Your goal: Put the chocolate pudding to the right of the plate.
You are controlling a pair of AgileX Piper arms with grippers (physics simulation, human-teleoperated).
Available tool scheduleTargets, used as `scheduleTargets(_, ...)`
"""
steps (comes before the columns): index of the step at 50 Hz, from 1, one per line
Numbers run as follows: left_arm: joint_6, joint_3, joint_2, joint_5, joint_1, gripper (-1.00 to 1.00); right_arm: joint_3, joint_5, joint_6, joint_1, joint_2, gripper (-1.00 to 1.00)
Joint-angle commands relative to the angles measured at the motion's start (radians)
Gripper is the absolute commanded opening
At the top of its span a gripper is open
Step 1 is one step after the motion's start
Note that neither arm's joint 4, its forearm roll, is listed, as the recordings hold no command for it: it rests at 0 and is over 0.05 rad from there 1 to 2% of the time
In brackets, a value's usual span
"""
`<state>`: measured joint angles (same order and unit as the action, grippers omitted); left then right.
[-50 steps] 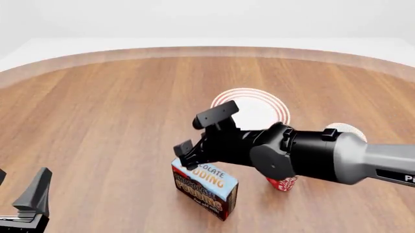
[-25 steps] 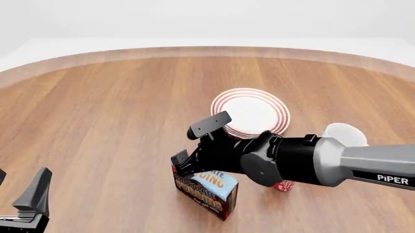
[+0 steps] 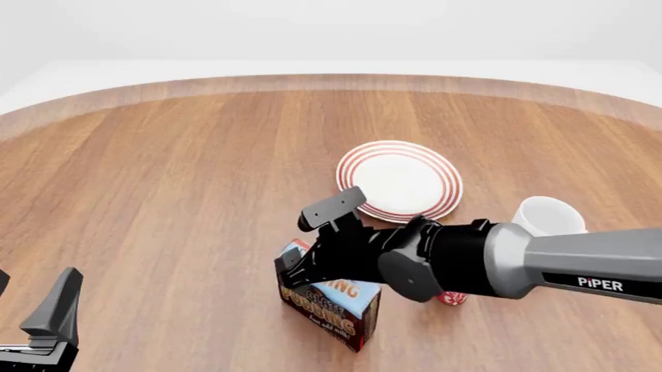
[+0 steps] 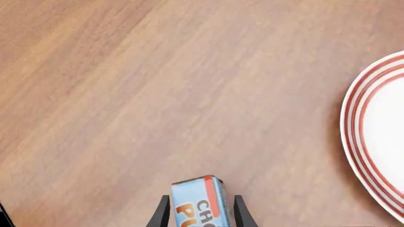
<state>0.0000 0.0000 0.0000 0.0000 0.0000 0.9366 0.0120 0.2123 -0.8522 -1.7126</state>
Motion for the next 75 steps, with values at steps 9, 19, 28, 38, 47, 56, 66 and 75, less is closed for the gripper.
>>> scheduleTargets(9,0.0,0.0,0.0,0.0,0.0,1.0,0.001,-0.02,-0.003,0.021,-0.043,1.0)
scheduleTargets(19,0.0,0.0,0.0,0.0,0.0,1.0,0.018,0.002,-0.012,0.024,-0.013,-1.0)
scheduleTargets(28,0.0,0.0,0.0,0.0,0.0,1.0,0.093,0.113,-0.084,0.061,0.118,-1.0)
scheduleTargets(38,0.0,0.0,0.0,0.0,0.0,1.0,0.28,0.269,-0.204,0.156,0.228,-1.0)
scheduleTargets(47,0.0,0.0,0.0,0.0,0.0,1.0,0.401,0.354,-0.272,0.209,0.271,-1.0)
scheduleTargets(56,0.0,0.0,0.0,0.0,0.0,1.0,0.512,0.408,-0.316,0.306,0.274,-1.0)
scheduleTargets(66,0.0,0.0,0.0,0.0,0.0,1.0,0.596,0.43,-0.318,0.431,0.251,-1.0)
scheduleTargets(75,0.0,0.0,0.0,0.0,0.0,1.0,0.6,0.415,-0.288,0.528,0.228,-1.0)
